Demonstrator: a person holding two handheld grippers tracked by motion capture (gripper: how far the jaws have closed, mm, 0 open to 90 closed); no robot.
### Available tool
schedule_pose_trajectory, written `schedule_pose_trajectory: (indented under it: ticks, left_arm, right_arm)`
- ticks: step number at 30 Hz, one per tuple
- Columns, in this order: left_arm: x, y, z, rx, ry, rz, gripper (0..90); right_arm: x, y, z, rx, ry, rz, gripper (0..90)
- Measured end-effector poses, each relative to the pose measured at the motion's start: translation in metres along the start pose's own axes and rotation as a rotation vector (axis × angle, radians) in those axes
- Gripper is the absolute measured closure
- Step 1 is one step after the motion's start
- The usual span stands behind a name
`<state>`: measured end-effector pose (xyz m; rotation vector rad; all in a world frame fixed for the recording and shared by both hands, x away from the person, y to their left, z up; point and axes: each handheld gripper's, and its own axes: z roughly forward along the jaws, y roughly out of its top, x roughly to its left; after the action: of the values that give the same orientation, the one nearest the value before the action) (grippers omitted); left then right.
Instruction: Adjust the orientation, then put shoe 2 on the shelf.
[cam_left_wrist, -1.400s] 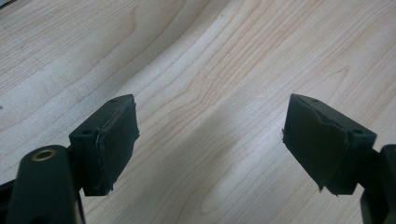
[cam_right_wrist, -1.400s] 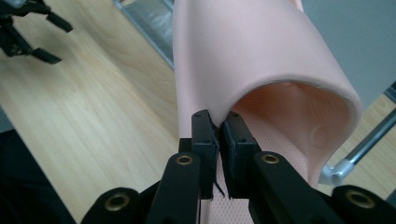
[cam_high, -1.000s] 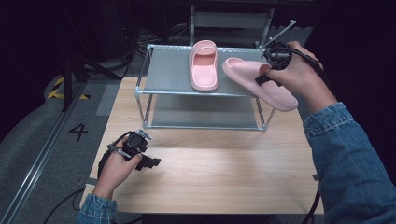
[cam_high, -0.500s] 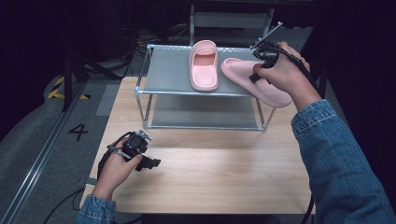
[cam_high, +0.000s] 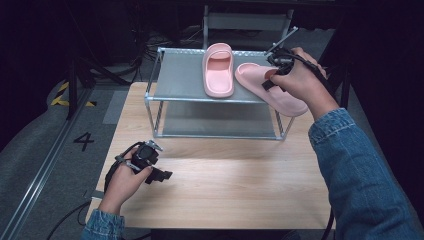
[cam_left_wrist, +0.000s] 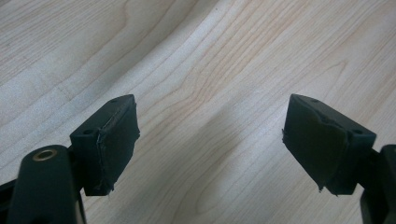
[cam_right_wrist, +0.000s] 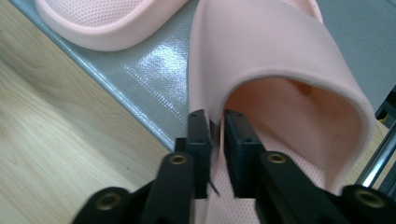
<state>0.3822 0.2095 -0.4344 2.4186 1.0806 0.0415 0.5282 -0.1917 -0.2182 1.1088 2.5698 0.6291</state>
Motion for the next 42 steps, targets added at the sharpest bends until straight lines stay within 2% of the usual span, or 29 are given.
schedule_pose_trajectory:
  ticks: [2, 4, 9, 11, 12, 17, 20, 21, 30, 35, 38, 40, 42]
  left_arm:
    - [0.001, 0.0, 0.0, -0.003, 0.002, 0.003, 18.4]
    - [0.0, 0.001, 0.001, -0.002, 0.003, 0.002, 18.4]
    - [-0.001, 0.003, 0.002, 0.007, 0.0, 0.013, 18.3]
    - [-0.002, 0.004, 0.003, 0.013, -0.002, 0.006, 18.4]
    - [-0.002, 0.004, 0.003, 0.013, 0.002, 0.018, 18.4]
    - [-0.004, 0.005, 0.003, 0.013, 0.001, 0.018, 18.3]
    - [-0.006, 0.005, 0.004, 0.015, -0.002, 0.017, 18.3]
    - [-0.006, 0.006, 0.004, 0.016, -0.001, 0.016, 18.3]
    - [-0.007, 0.007, 0.005, 0.018, -0.004, 0.021, 18.3]
    - [-0.007, 0.007, 0.006, 0.022, -0.004, 0.023, 18.3]
    - [-0.007, 0.008, 0.006, 0.02, -0.006, 0.02, 18.2]
    - [-0.007, 0.009, 0.007, 0.024, -0.009, 0.023, 18.3]
    - [-0.007, 0.009, 0.008, 0.026, -0.021, 0.022, 18.4]
  right_arm:
    - [0.0, -0.003, -0.005, -0.017, 0.009, 0.007, 72.9]
    - [0.0, -0.007, -0.01, -0.037, -0.003, -0.003, 70.0]
    - [-0.002, -0.023, -0.029, -0.076, -0.005, 0.006, 69.2]
    - [-0.003, -0.031, -0.037, -0.085, -0.001, 0.022, 69.4]
    - [-0.004, -0.036, -0.041, -0.082, -0.003, 0.024, 70.0]
    - [-0.007, -0.06, -0.058, -0.065, 0.004, 0.044, 72.2]
    - [-0.009, -0.082, -0.068, -0.048, 0.006, 0.059, 74.1]
    - [-0.009, -0.082, -0.068, -0.048, 0.006, 0.059, 74.1]
    - [-0.018, -0.124, -0.07, 0.028, 0.006, 0.084, 81.1]
    - [-0.024, -0.135, -0.063, 0.046, 0.022, 0.098, 81.0]
    - [-0.025, -0.139, -0.056, 0.08, 0.031, 0.102, 85.6]
    - [-0.026, -0.139, -0.052, 0.083, 0.021, 0.091, 89.7]
    - [-0.026, -0.138, -0.047, 0.079, 0.008, 0.081, 90.0]
